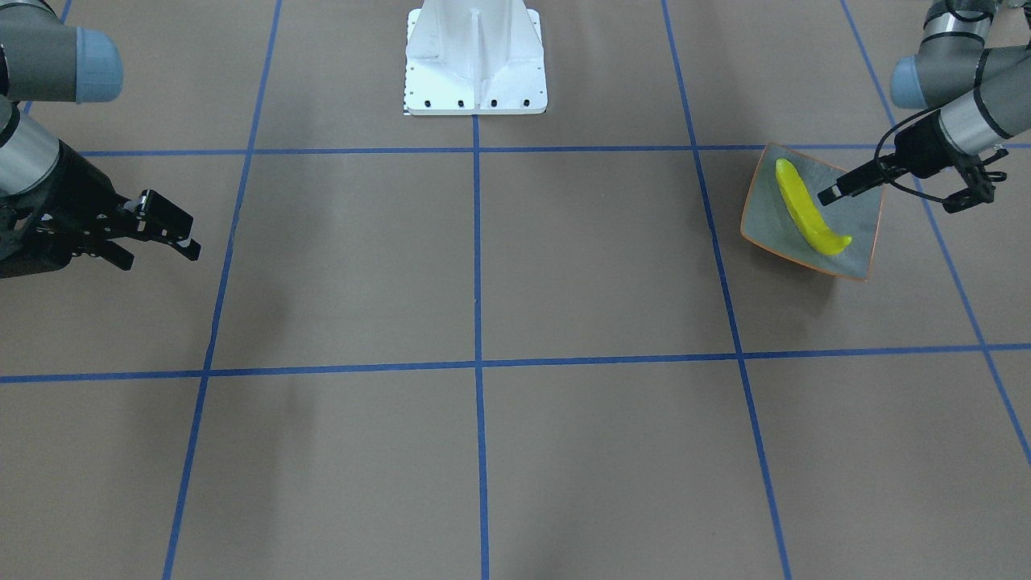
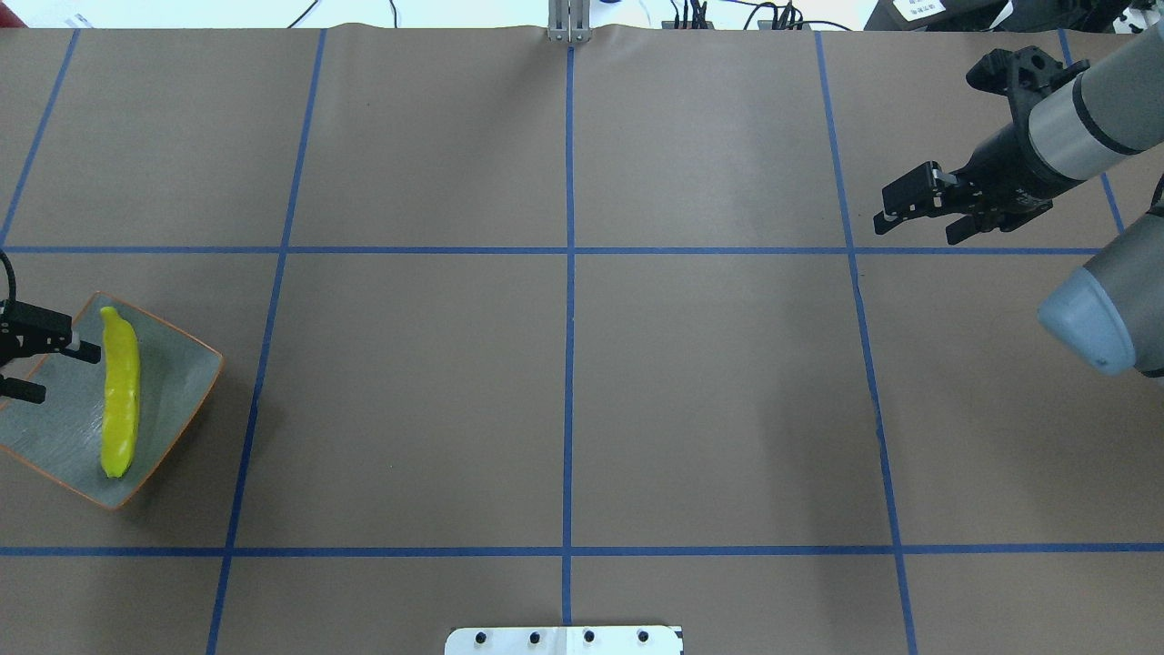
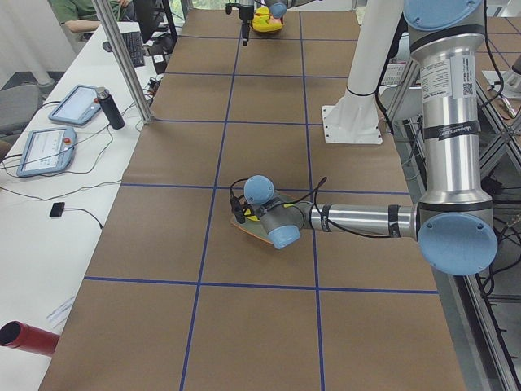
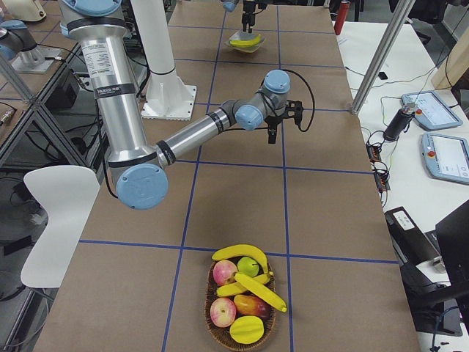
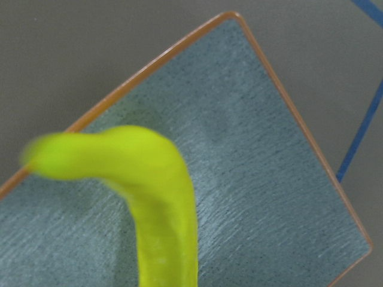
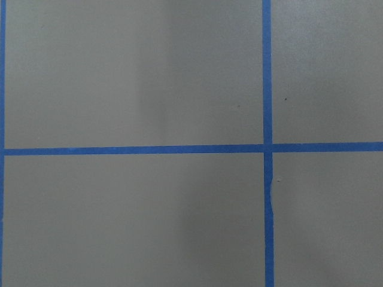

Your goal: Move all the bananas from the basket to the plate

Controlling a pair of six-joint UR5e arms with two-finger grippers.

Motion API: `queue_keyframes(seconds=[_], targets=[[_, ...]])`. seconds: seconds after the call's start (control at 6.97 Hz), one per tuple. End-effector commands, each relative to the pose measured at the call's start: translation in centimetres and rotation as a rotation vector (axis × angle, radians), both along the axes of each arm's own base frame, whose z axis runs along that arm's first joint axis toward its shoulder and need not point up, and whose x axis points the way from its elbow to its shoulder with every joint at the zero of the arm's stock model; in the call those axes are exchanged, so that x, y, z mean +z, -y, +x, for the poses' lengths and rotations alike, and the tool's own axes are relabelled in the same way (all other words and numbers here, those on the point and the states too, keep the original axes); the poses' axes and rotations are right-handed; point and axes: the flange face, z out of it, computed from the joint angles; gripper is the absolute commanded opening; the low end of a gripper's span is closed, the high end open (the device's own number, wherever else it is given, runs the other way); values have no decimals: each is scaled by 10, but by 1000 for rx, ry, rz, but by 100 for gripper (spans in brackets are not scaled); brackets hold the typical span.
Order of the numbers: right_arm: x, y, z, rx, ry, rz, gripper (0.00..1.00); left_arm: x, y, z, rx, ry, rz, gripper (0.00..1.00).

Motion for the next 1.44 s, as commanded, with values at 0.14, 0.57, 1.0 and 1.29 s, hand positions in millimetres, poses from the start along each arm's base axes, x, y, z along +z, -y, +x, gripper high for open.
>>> queue_keyframes(seconds=[0.14,0.57,1.0,1.29], targets=[[84,17,75,-93,-148,90,99,-44,59,-69,-194,-4,184,100],[196,24,184,-157,-236,123,99,-22,86,-78,-197,243,432,100],[259,15,255,-61,-241,12,99,-29,113,-72,-89,351,545,100],[292,-2,300,17,-242,-45,99,-30,112,-72,-89,349,546,100]])
